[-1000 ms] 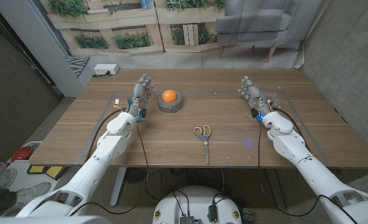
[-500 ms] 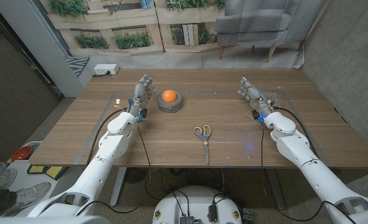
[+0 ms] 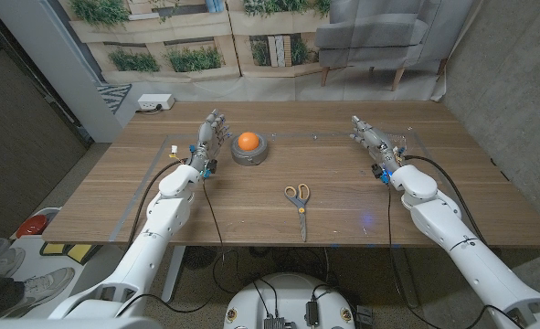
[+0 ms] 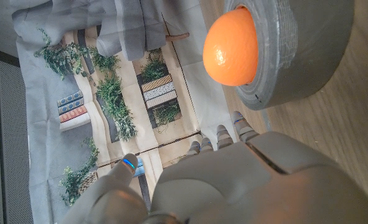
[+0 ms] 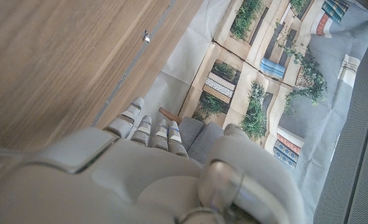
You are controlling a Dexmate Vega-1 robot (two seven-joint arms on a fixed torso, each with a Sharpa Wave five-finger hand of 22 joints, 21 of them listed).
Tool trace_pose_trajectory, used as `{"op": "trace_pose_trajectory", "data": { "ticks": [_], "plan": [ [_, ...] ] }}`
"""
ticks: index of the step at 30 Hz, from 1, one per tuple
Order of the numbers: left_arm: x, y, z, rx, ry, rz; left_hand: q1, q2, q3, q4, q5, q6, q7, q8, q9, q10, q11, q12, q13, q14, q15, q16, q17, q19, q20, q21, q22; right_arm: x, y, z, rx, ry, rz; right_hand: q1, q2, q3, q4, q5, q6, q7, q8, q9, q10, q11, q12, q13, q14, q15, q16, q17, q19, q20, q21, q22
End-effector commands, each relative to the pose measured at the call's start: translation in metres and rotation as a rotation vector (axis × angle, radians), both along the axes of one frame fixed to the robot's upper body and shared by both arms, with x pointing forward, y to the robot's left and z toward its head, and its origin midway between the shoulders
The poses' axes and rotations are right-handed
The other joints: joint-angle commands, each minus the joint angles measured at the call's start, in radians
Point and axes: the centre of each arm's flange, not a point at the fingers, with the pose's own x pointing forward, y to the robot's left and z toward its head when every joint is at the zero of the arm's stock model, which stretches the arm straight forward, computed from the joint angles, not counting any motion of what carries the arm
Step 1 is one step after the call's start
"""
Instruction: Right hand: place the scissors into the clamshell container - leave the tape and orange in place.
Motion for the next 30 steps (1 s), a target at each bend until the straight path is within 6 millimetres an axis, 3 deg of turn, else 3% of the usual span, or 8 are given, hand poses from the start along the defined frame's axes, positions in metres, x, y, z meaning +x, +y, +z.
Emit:
{"op": "trace_pose_trajectory", "data": {
  "ticks": [1,30],
  "plan": [
    [0.001,-0.003,0.000,0.004,0.001,-0.009,-0.001,0.106,0.003,0.001,0.006,-0.019,0.006,0.004,0.002,-0.063,0.007,0.007,0.002,-0.082,0.008,0.008,0.003,-0.009,0.003,0.004,0.006,-0.014,0.004,0.000,-0.080,-0.023,-0.043,0.010,-0.004,0.001,-0.004,-0.003,0.010,-0.002,0.007,0.004,0.009,0.000,0.006,0.005,0.015,0.001,0.003,0.002,0.010,0.000,0.003,0.002],
    [0.002,-0.008,-0.001,0.005,0.001,-0.018,-0.001,0.105,0.002,0.001,0.006,-0.015,0.008,0.002,0.002,-0.063,0.011,0.006,0.002,-0.082,0.009,0.008,0.004,-0.009,0.004,0.001,0.006,-0.043,0.019,0.001,-0.250,-0.080,-0.149,0.027,-0.008,0.010,-0.024,-0.015,0.030,-0.002,0.008,0.004,0.029,-0.002,0.005,0.005,0.034,-0.002,0.001,0.002,0.023,-0.003,0.002,0.002]
  ]
}}
